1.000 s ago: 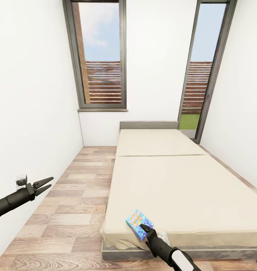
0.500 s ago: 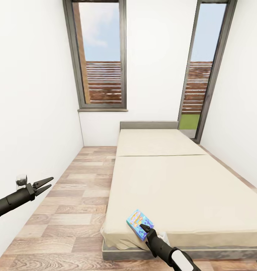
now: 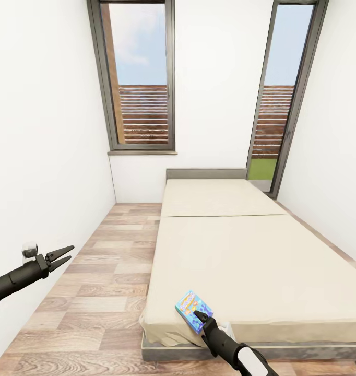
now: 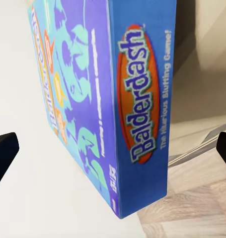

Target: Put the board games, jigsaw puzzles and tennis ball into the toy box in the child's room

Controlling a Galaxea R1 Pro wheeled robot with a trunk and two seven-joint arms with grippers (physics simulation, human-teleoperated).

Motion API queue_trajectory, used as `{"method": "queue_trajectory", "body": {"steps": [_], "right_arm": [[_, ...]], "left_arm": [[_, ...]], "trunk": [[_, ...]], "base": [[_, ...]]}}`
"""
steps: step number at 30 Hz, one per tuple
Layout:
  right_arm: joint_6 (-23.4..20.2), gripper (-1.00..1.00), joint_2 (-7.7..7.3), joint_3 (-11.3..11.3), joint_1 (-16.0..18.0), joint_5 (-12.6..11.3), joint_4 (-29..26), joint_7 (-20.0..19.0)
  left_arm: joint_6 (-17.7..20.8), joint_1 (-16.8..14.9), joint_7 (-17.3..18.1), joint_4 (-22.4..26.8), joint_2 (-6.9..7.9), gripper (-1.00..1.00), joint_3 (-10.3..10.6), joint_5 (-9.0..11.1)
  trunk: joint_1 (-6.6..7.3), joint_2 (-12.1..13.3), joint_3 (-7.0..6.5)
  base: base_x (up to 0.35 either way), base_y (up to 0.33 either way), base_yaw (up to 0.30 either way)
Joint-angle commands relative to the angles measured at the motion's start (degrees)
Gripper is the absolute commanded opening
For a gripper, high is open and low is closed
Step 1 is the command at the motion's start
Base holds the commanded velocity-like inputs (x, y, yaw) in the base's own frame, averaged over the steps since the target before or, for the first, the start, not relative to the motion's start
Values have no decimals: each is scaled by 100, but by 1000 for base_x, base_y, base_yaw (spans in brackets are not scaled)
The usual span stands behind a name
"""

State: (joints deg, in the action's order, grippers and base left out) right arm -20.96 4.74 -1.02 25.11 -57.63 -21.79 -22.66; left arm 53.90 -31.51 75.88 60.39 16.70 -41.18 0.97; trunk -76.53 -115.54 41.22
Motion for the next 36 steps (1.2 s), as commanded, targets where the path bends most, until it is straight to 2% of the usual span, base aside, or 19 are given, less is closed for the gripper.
{"method": "queue_trajectory", "body": {"steps": [1, 11, 12, 29, 36], "right_arm": [[-33, 100, 1, -11, 3, -37, -1, -2], [-31, 100, 1, -12, 3, -37, -1, -2], [-31, -100, 1, -12, 3, -37, -1, -2], [-37, -100, 0, -12, 3, -37, -1, -2], [-33, -100, 0, -12, 3, -37, -1, -8]], "left_arm": [[59, -4, 14, -1, 0, 100, -4, 8], [59, -4, 14, -1, 0, 100, -4, 9], [59, -4, 14, -1, 0, 100, -4, 8], [62, -4, 20, -1, 0, 100, -4, 16], [76, -4, 157, 16, 8, 100, -10, 17]], "trunk": [[1, -3, 6], [1, -3, 6], [1, -3, 6], [1, -3, 6], [1, -3, 6]], "base": [[0, 0, 0], [36, 18, 0], [14, 6, 0], [1, 1, 0], [0, 0, 0]]}}
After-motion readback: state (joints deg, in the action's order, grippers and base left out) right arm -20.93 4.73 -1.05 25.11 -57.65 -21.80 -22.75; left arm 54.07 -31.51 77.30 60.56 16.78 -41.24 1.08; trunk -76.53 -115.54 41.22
